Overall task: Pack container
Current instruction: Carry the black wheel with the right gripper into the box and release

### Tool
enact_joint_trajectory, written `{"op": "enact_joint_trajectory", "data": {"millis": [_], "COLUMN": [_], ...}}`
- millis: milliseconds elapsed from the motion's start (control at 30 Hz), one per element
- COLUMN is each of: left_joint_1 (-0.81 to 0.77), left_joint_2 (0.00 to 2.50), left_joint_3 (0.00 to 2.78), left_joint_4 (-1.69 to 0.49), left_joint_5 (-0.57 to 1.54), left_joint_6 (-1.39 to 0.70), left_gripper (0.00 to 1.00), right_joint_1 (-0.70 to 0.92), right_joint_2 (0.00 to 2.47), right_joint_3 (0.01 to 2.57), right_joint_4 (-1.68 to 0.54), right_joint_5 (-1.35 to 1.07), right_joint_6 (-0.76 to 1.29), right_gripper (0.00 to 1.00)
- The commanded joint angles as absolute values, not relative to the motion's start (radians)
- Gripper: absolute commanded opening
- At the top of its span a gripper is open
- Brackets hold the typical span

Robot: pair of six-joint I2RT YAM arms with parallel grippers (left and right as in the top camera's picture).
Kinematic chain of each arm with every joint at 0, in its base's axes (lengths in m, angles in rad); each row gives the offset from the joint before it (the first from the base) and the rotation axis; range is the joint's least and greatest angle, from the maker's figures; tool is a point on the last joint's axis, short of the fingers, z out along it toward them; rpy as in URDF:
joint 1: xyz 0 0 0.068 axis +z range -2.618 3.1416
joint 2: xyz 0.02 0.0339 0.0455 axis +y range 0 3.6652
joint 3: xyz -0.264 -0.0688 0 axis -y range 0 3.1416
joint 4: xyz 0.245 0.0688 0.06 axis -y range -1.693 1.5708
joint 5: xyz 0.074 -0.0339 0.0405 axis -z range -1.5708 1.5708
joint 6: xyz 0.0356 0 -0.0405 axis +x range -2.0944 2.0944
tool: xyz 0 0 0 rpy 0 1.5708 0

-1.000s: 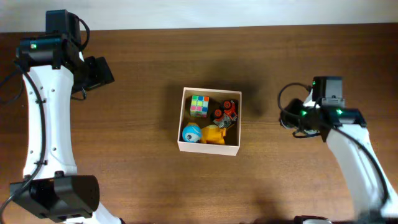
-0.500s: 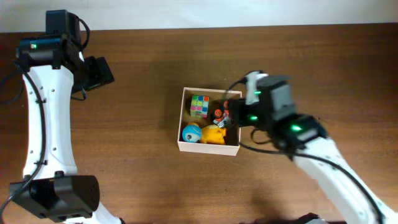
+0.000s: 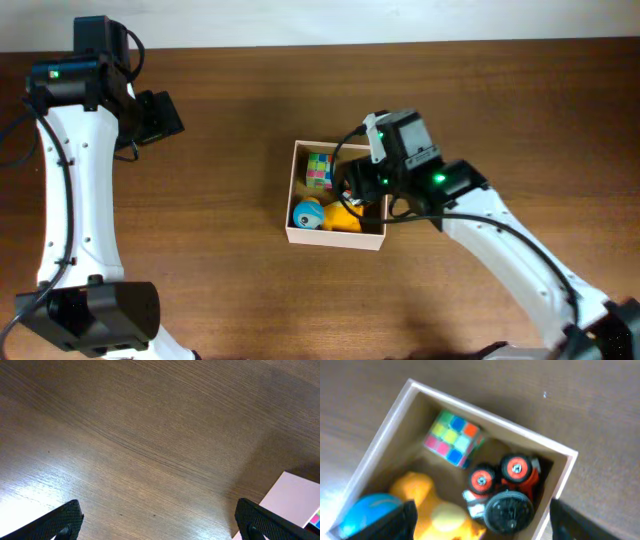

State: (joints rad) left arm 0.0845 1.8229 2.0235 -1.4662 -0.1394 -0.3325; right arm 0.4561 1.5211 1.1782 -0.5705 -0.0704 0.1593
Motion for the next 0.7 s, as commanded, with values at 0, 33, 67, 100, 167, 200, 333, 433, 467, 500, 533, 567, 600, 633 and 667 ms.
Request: {"op": "enact_joint_trajectory", "data": {"millis": [0, 33, 67, 100, 167, 200, 333, 433, 467, 500, 533, 567, 600, 633, 667], "left_joint_1": [0.086, 0.086, 0.086, 0.086, 0.086, 0.086, 0.086, 0.086, 0.086, 0.086, 0.086, 0.086, 0.086, 0.086, 0.086], "left_joint_2": [1.794, 1.794, 1.794, 1.794, 1.794, 1.794, 1.794, 1.794, 1.794, 1.794, 1.794, 1.794, 1.794, 1.794, 1.794], "left_joint_3": [2.043, 2.043, 2.043, 2.043, 2.043, 2.043, 2.043, 2.043, 2.043, 2.043, 2.043, 2.043, 2.043, 2.043, 2.043], "left_joint_4": [-1.468, -1.467, -1.467, -1.467, -1.467, -1.467, -1.467, -1.467, -1.467, -1.467, -1.467, -1.467, -1.467, -1.467, -1.467], "left_joint_5": [-0.147, -0.147, -0.147, -0.147, -0.147, -0.147, -0.147, -0.147, -0.147, -0.147, -0.147, -0.147, -0.147, -0.147, -0.147], "left_joint_6": [-0.320, -0.320, -0.320, -0.320, -0.320, -0.320, -0.320, -0.320, -0.320, -0.320, -0.320, -0.320, -0.320, -0.320, -0.320], "left_gripper": [0.99, 0.99, 0.99, 0.99, 0.99, 0.99, 0.99, 0.99, 0.99, 0.99, 0.99, 0.99, 0.99, 0.99, 0.99], "right_joint_1": [0.451, 0.448, 0.443, 0.437, 0.437, 0.437, 0.438, 0.438, 0.438, 0.438, 0.438, 0.438, 0.438, 0.437, 0.436], "right_joint_2": [1.436, 1.425, 1.410, 1.392, 1.362, 1.345, 1.259, 1.198, 1.179, 1.166, 1.155, 1.145, 1.136, 1.127, 1.115], "right_joint_3": [1.285, 1.301, 1.320, 1.341, 1.375, 1.391, 1.455, 1.475, 1.475, 1.475, 1.474, 1.474, 1.474, 1.475, 1.475], "right_joint_4": [-0.699, -0.727, -0.757, -0.784, -0.813, -0.817, -0.825, -0.826, -0.833, -0.840, -0.844, -0.859, -0.876, -0.884, -0.894], "right_joint_5": [-0.073, -0.064, -0.053, -0.037, -0.021, -0.018, -0.018, -0.019, -0.022, -0.022, -0.022, -0.021, -0.006, 0.027, 0.069], "right_joint_6": [0.150, 0.150, 0.150, 0.149, 0.132, 0.116, 0.109, 0.109, 0.109, 0.109, 0.109, 0.108, 0.108, 0.108, 0.107], "right_gripper": [0.79, 0.80, 0.81, 0.82, 0.85, 0.87, 0.99, 0.99, 0.99, 0.99, 0.99, 0.99, 0.99, 0.99, 0.99]}}
